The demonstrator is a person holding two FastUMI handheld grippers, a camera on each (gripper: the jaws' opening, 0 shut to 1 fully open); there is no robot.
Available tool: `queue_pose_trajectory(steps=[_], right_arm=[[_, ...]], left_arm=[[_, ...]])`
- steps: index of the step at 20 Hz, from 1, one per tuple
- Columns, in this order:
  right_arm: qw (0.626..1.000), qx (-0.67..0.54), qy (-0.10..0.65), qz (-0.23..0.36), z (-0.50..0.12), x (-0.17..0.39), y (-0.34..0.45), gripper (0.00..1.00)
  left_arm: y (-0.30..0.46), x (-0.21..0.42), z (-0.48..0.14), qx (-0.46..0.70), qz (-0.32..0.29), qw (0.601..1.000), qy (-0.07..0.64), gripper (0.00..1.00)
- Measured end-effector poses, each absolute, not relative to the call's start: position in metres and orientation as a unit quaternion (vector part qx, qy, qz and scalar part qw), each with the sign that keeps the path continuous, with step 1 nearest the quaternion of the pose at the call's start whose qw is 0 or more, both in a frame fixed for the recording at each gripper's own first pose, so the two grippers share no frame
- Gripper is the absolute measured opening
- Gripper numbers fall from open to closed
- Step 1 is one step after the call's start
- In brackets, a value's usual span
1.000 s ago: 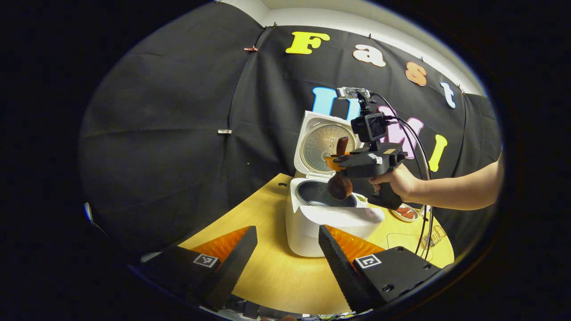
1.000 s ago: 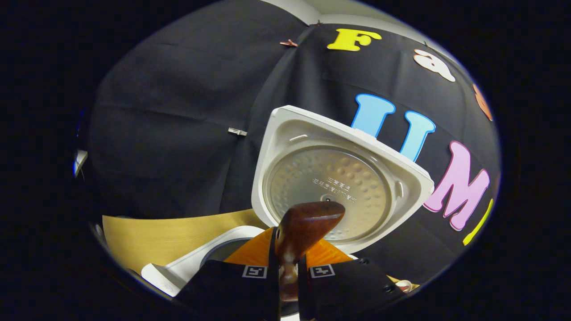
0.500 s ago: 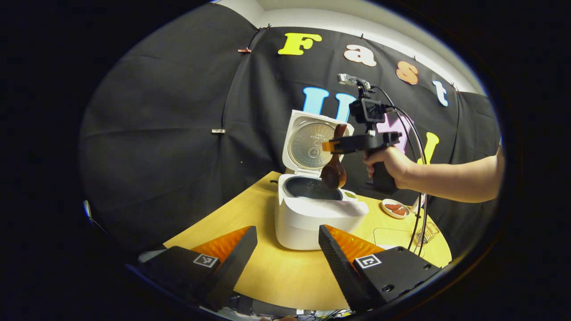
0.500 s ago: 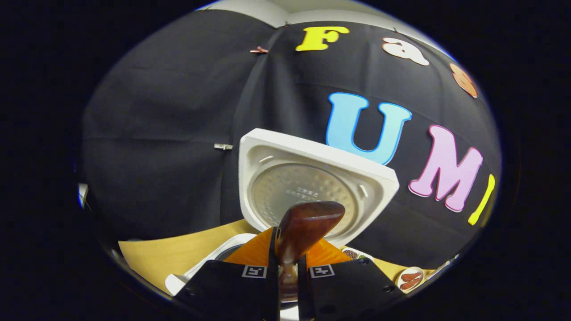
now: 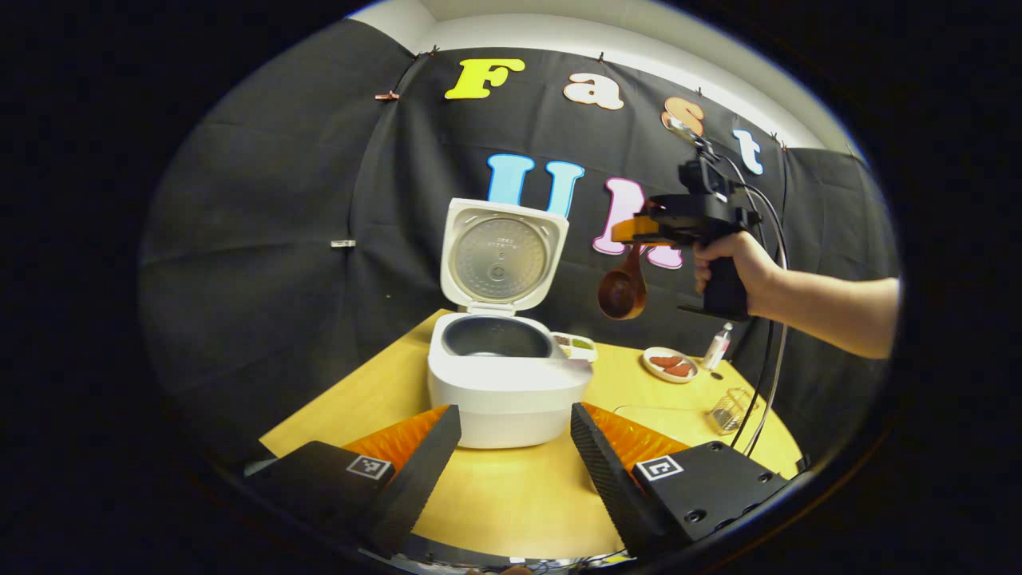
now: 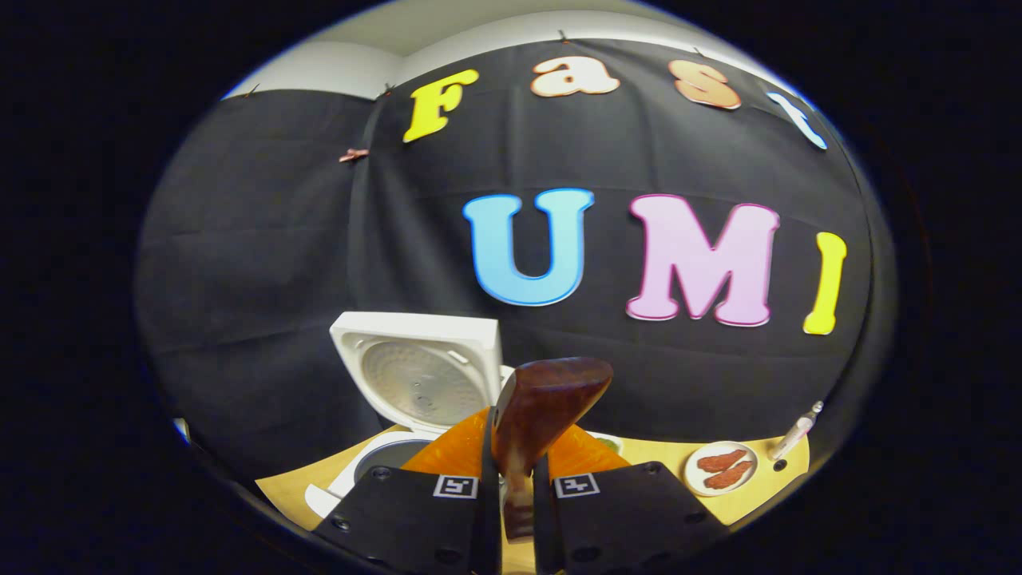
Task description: Close the left gripper, press the button to open the rice cooker; take a wooden spoon from the chopstick holder with the right hand, scoop a spoonful of rice and pour it into the rice cooker, then put the wooden spoon back into the chopstick holder.
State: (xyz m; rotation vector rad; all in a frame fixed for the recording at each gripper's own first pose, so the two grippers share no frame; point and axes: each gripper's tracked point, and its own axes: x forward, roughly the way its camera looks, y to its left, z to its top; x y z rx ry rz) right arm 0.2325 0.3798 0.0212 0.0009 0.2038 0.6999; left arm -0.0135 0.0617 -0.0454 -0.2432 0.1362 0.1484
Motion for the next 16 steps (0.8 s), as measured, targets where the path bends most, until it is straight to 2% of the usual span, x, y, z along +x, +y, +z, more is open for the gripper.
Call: queue_pose_trajectory(steps=[4, 8, 13, 16], right_arm=[[0.955, 0.036, 0.085, 0.283, 0.048, 0.266, 0.281, 0.2], [0.971, 0.053, 0.083, 0.22, 0.049, 0.297, 0.176, 0.2], [0.977, 0.074, 0.125, 0.159, 0.003, 0.315, 0.077, 0.2], [0.976, 0.096, 0.145, 0.129, -0.024, 0.323, 0.036, 0.2]], left_arm=[[0.045, 0.014, -0.024, -0.134, 0.069, 0.987, 0.052, 0.96], [0.029, 0.035, -0.019, -0.102, 0.063, 0.991, 0.057, 0.96], [-0.01, 0.061, -0.012, -0.09, 0.04, 0.993, 0.066, 0.96], [-0.025, 0.074, -0.004, -0.075, 0.047, 0.994, 0.064, 0.96]])
